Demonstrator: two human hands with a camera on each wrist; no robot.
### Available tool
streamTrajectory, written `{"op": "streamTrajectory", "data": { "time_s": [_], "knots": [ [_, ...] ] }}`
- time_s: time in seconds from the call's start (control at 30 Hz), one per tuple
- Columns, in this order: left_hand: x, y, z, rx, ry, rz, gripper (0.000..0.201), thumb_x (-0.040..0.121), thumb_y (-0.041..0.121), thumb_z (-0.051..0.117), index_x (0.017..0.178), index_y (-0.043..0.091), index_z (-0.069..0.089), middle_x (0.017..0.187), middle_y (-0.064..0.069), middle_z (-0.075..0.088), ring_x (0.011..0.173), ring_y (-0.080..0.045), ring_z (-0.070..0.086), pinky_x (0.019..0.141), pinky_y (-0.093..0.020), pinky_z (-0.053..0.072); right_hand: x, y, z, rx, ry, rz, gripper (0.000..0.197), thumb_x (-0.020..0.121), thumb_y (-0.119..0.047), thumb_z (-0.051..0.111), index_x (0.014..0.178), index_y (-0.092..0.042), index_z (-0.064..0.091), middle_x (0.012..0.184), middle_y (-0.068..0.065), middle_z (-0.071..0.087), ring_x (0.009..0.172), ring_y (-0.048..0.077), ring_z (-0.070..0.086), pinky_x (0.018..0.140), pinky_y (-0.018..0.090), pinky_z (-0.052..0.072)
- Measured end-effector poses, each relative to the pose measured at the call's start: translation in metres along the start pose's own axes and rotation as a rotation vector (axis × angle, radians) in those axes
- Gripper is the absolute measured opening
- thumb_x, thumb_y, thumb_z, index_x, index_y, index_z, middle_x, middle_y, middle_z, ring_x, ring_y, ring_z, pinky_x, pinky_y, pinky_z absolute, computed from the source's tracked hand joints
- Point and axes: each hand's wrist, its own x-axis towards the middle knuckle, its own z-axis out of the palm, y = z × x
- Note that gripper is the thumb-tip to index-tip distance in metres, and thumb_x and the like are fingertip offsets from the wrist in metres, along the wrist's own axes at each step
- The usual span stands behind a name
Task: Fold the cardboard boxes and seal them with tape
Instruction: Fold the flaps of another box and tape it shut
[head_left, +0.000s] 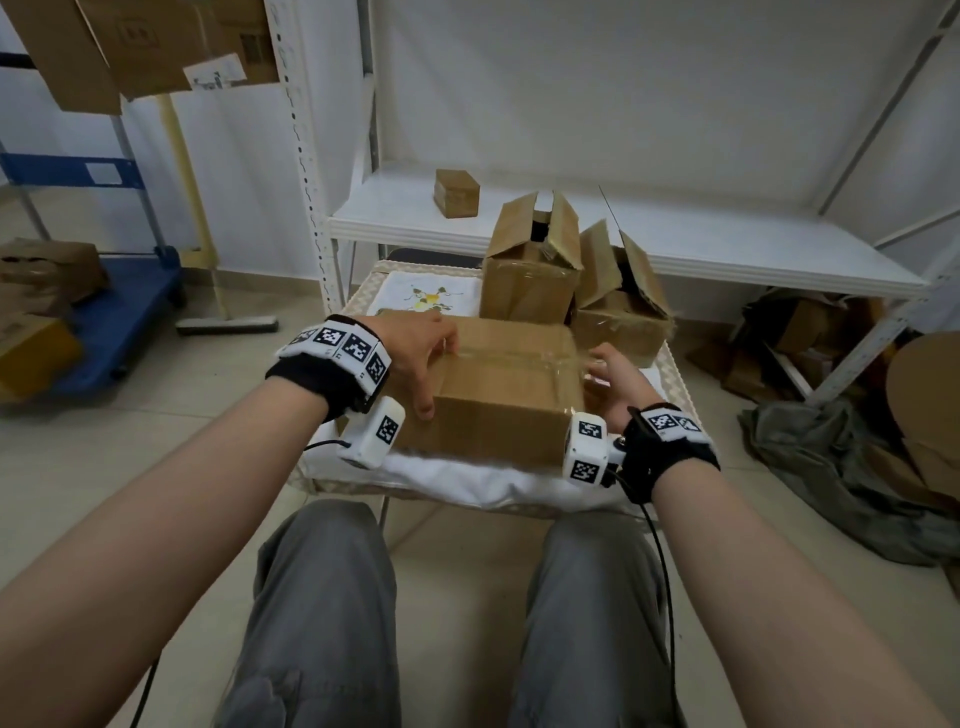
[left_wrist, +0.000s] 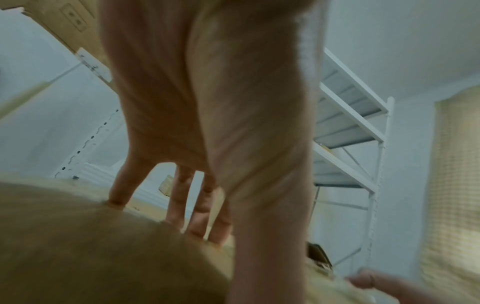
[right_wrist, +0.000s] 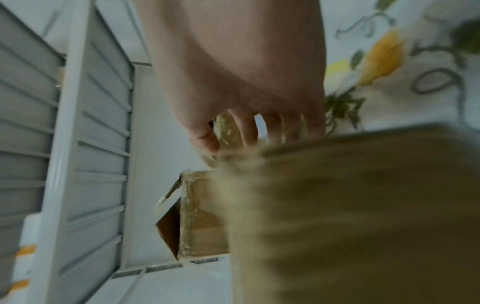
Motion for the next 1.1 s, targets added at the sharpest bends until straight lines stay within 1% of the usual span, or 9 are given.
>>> {"op": "streamTrajectory", "data": {
  "time_s": [0.1, 0.23, 0.33, 0.43, 0.53, 0.67, 0.73, 0.87, 1.1],
  "knots": [
    [0.002, 0.006, 0.009, 0.071, -0.042, -0.040, 0.097, 0.039, 0.049, 0.097, 0.116, 0.033, 0.039, 0.120, 0.007, 0.041, 0.110, -0.019, 0.044, 0.098, -0.045, 0.046, 0.013, -0.009, 0.001, -0.082, 0.100, -0.048, 0.016, 0.094, -0.012, 0.052, 0.097, -0.012, 0.068, 0.097, 0.008, 0.061, 0.062, 0.014, 0.051, 0.054, 0.026, 0.043],
    [0.000, 0.006, 0.014, 0.061, -0.073, -0.068, 0.100, 0.040, 0.047, 0.097, 0.117, 0.033, 0.035, 0.120, 0.005, 0.040, 0.113, -0.022, 0.042, 0.097, -0.049, 0.046, 0.026, -0.016, -0.013, -0.282, 0.181, -0.128, 0.023, 0.098, -0.001, 0.047, 0.107, -0.014, 0.063, 0.091, 0.005, 0.055, 0.071, 0.012, 0.054, 0.065, 0.021, 0.047],
    [0.000, 0.005, 0.013, 0.060, -0.100, -0.080, 0.108, 0.029, 0.064, 0.090, 0.117, 0.034, 0.035, 0.120, 0.006, 0.041, 0.111, -0.020, 0.041, 0.098, -0.048, 0.045, 0.030, -0.010, -0.022, -0.409, 0.133, -0.129, 0.017, 0.100, -0.008, 0.053, 0.115, -0.015, 0.049, 0.113, 0.008, 0.054, 0.084, 0.016, 0.059, 0.074, 0.026, 0.055],
    [0.000, 0.003, 0.013, -0.003, -0.079, -0.080, 0.110, 0.027, 0.079, 0.079, 0.117, 0.033, 0.037, 0.120, 0.006, 0.042, 0.110, -0.020, 0.042, 0.098, -0.047, 0.044, 0.030, -0.008, -0.019, -0.543, 0.219, -0.138, 0.003, 0.097, -0.009, 0.057, 0.099, -0.011, 0.056, 0.107, 0.009, 0.055, 0.093, 0.023, 0.055, 0.061, 0.021, 0.051],
    [-0.002, 0.003, 0.015, -0.087, -0.026, -0.067, 0.095, 0.048, 0.078, 0.080, 0.120, 0.030, 0.041, 0.120, 0.006, 0.041, 0.111, -0.019, 0.042, 0.100, -0.047, 0.043, 0.041, -0.006, -0.023, -0.790, 0.234, -0.197, 0.025, 0.089, -0.002, 0.060, 0.066, -0.012, 0.056, 0.096, 0.012, 0.067, 0.081, 0.021, 0.066, 0.069, 0.027, 0.051],
    [-0.003, 0.001, 0.016, -0.212, 0.030, -0.029, 0.086, 0.061, 0.072, 0.080, 0.126, 0.028, 0.043, 0.126, 0.005, 0.043, 0.113, -0.019, 0.047, 0.101, -0.043, 0.044, 0.027, -0.011, -0.021, -0.631, 0.204, -0.206, 0.016, 0.099, 0.002, 0.049, 0.094, -0.009, 0.060, 0.118, 0.015, 0.062, 0.074, 0.014, 0.063, 0.074, 0.026, 0.061],
    [-0.003, 0.000, 0.017, -0.232, 0.052, -0.020, 0.083, 0.066, 0.070, 0.078, 0.128, 0.026, 0.045, 0.129, 0.002, 0.046, 0.112, -0.019, 0.049, 0.099, -0.039, 0.044, 0.021, -0.020, -0.016, -0.495, 0.265, -0.259, 0.026, 0.099, 0.003, 0.048, 0.123, 0.001, 0.060, 0.108, 0.016, 0.065, 0.072, 0.020, 0.063, 0.066, 0.029, 0.062],
    [-0.003, -0.001, 0.018, -0.208, 0.094, -0.041, 0.083, 0.067, 0.072, 0.075, 0.131, 0.026, 0.049, 0.129, 0.002, 0.045, 0.110, -0.019, 0.049, 0.097, -0.037, 0.044, -0.013, -0.047, 0.015, -0.251, 0.425, -0.469, 0.025, 0.094, -0.001, 0.055, 0.117, -0.007, 0.063, 0.097, 0.014, 0.068, 0.060, 0.016, 0.062, 0.055, 0.026, 0.058],
    [-0.007, 0.004, 0.011, -0.512, 0.366, -0.007, 0.107, 0.064, 0.065, 0.081, 0.150, 0.020, 0.037, 0.149, -0.002, 0.043, 0.132, -0.021, 0.046, 0.111, -0.042, 0.039, -0.056, -0.057, 0.056, -0.397, -0.106, -0.385, 0.018, 0.097, 0.001, 0.055, 0.115, -0.003, 0.060, 0.100, 0.017, 0.064, 0.064, 0.021, 0.067, 0.064, 0.030, 0.062]
  ]
}}
